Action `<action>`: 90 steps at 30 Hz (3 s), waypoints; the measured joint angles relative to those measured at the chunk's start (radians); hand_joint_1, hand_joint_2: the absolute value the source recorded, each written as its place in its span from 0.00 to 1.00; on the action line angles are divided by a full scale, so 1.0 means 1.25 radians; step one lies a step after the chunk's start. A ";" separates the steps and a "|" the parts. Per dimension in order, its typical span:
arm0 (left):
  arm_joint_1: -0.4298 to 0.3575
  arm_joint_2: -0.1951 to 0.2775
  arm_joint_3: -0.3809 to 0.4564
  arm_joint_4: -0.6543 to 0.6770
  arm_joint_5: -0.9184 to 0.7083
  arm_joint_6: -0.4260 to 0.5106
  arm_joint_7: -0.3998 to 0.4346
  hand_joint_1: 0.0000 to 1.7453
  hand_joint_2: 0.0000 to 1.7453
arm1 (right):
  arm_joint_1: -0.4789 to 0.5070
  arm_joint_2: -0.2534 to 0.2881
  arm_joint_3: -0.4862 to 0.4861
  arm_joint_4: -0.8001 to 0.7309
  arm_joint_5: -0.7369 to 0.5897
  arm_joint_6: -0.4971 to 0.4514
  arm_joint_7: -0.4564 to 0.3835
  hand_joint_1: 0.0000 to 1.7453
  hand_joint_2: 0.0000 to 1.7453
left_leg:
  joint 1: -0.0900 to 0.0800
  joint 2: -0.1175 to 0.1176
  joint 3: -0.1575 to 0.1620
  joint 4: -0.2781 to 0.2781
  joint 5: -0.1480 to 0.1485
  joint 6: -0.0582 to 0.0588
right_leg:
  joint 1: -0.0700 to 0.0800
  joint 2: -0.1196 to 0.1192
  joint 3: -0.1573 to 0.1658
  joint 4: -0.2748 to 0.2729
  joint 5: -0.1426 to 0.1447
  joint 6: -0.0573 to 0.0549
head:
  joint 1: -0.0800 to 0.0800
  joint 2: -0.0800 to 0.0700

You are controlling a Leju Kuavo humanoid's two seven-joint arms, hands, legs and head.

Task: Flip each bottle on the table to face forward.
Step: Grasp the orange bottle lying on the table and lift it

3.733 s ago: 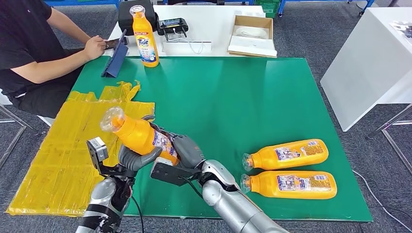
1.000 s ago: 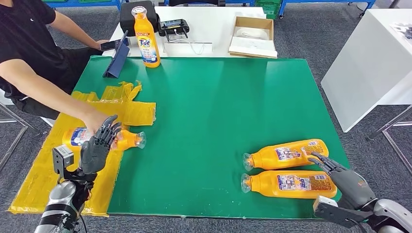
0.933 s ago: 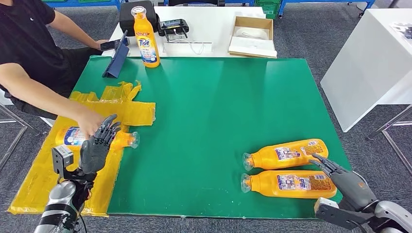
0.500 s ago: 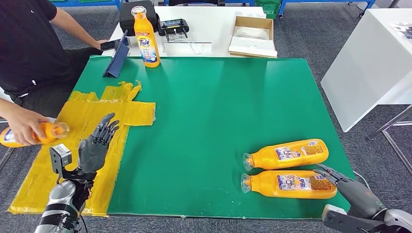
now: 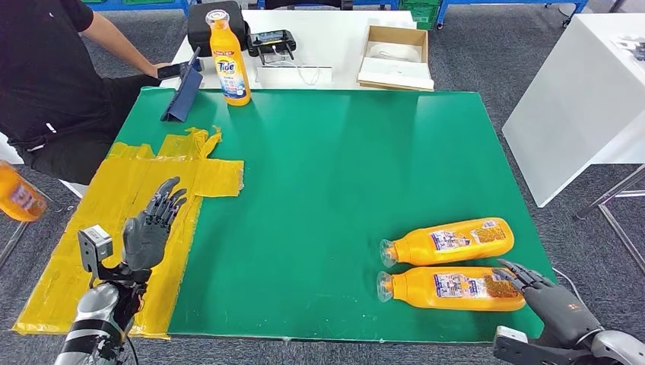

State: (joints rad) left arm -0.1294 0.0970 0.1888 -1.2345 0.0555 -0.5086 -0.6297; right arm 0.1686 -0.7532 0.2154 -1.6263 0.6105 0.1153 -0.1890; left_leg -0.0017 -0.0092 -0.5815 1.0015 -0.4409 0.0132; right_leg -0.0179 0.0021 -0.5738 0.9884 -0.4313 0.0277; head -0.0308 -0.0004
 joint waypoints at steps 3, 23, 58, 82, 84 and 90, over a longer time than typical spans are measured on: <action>0.001 0.000 0.000 0.000 0.003 -0.002 0.001 0.00 0.00 | -0.016 0.022 0.017 0.019 0.011 -0.004 -0.005 0.00 1.00 | 0.000 0.000 0.000 0.000 0.000 0.000 | 0.000 0.000 0.000 0.000 0.000 0.000 | 0.000 0.000; 0.002 -0.001 0.000 0.000 0.006 -0.012 0.004 0.00 0.00 | -0.067 0.062 0.049 0.067 0.025 -0.003 -0.016 0.00 1.00 | 0.000 0.000 0.000 0.000 0.000 0.000 | 0.000 0.000 0.000 0.000 0.000 0.000 | 0.000 0.000; -0.067 -0.008 -0.035 0.054 0.046 -0.031 0.013 0.00 0.00 | -0.355 0.158 0.286 0.429 0.124 -0.004 -0.009 0.94 1.00 | 0.003 0.015 0.020 0.000 -0.004 -0.002 | 0.003 0.017 0.013 -0.001 0.003 -0.002 | 0.001 0.000; -0.099 -0.072 -0.085 0.062 0.122 -0.061 0.078 0.00 1.00 | -0.311 0.520 0.122 0.402 -0.428 0.055 -0.212 1.00 1.00 | 0.011 0.005 0.008 0.000 0.002 -0.005 | 0.011 0.009 0.009 -0.005 0.005 -0.004 | 0.001 0.000; -0.095 -0.081 -0.103 0.048 0.124 -0.051 0.088 0.00 1.00 | -0.310 0.561 0.096 0.369 -0.454 0.068 -0.209 1.00 1.00 | 0.011 0.004 0.006 0.000 0.002 -0.005 | 0.011 0.007 0.008 -0.005 0.005 -0.004 | 0.001 0.000; -0.093 -0.098 -0.159 0.015 0.130 -0.029 0.107 0.00 1.00 | -0.312 0.663 0.069 0.302 -0.482 0.084 -0.204 1.00 1.00 | 0.010 0.003 0.002 0.000 0.002 -0.005 | 0.009 0.007 0.004 -0.005 0.005 -0.004 | 0.001 0.000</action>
State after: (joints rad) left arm -0.2454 -0.0259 -0.0094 -1.2161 0.2174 -0.5444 -0.4957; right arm -0.2214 0.0749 0.3017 -1.2488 0.0083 0.2208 -0.4445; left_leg 0.0103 -0.0050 -0.5790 1.0013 -0.4387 0.0066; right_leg -0.0066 0.0103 -0.5683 0.9824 -0.4255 0.0223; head -0.0299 -0.0004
